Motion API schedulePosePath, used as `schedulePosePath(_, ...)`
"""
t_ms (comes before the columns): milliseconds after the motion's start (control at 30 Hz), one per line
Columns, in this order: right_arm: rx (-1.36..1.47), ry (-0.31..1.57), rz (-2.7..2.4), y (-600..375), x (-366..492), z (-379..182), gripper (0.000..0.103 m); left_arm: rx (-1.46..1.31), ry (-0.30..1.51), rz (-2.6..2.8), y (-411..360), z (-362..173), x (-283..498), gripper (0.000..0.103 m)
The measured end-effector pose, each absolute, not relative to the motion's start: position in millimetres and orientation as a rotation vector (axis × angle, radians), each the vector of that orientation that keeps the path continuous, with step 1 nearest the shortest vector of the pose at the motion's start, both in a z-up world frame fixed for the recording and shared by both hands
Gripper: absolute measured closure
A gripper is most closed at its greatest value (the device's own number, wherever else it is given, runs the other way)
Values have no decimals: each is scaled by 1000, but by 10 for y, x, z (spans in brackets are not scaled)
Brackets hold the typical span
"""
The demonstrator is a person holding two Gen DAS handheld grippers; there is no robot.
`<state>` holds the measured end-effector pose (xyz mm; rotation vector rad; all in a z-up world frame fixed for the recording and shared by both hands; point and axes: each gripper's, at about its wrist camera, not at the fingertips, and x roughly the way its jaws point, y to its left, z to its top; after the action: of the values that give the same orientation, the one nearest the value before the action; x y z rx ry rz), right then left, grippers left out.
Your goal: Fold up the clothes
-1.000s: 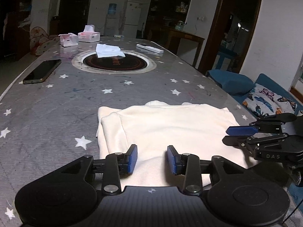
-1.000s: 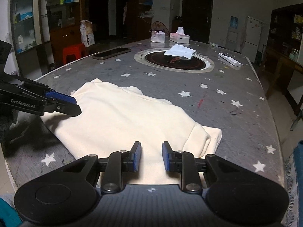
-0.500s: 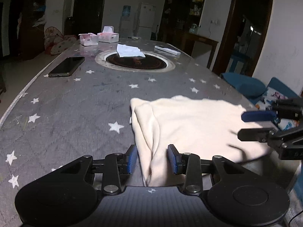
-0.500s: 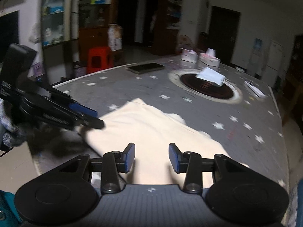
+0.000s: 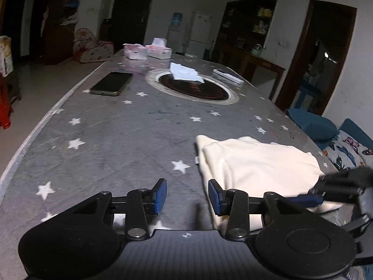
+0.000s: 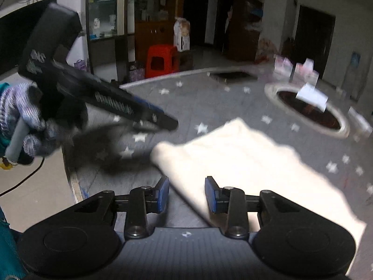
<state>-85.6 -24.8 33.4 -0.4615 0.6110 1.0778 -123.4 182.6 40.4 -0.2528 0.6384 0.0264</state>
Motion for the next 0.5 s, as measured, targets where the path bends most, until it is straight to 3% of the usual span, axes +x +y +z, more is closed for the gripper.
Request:
schedulePosePath(233,-493,579,1096,-184,-926,417,70,-291,637,31,1910,436,-1252,59)
schedulePosePath(500,-643,510,1125,159,-1041,339,70,-379,662,15,1937,457,-1191,48)
